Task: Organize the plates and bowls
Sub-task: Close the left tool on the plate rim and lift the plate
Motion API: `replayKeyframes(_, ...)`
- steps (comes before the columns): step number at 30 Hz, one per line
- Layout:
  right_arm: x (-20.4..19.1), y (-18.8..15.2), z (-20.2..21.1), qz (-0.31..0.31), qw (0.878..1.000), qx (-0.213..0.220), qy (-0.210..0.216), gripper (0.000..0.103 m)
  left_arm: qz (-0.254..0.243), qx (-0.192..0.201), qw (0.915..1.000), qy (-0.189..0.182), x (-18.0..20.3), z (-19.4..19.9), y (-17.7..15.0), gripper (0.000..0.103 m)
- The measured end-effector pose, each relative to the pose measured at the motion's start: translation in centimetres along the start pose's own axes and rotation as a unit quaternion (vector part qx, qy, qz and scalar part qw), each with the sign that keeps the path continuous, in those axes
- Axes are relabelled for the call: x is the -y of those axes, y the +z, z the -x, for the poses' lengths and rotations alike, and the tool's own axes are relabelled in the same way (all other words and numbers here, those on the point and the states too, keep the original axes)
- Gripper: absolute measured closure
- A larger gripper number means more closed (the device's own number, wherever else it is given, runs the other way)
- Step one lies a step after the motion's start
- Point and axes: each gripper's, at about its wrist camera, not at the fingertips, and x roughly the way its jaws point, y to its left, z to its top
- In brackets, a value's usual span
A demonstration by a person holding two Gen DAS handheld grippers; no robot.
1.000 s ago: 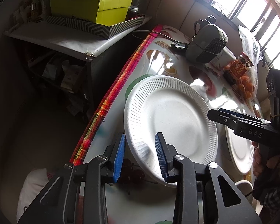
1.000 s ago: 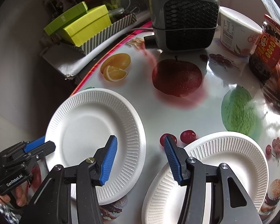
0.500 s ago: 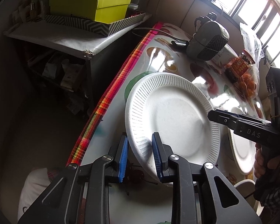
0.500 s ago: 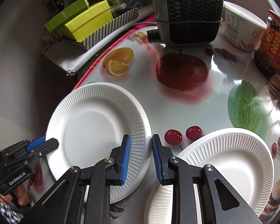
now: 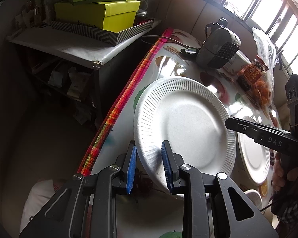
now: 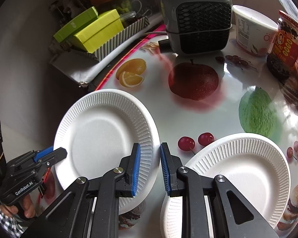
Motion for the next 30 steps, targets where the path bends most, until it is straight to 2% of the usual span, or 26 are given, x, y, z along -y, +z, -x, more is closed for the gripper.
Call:
replayKeyframes(9, -0.4, -1.3, 3.0, -0.008, 1.000, 0.018, 0.007, 0.083, -0.012, 0.013, 0.9998, -0.009, 0.9, 2.3, -0.5, 0.077)
replayKeyframes(30, 0.8, -8.6, 10.5, -0.029, 0.999, 0.044, -0.004, 0.083, -0.057, 0.015, 0.9974, -0.041, 5.4, 6.1, -4.9, 0.077)
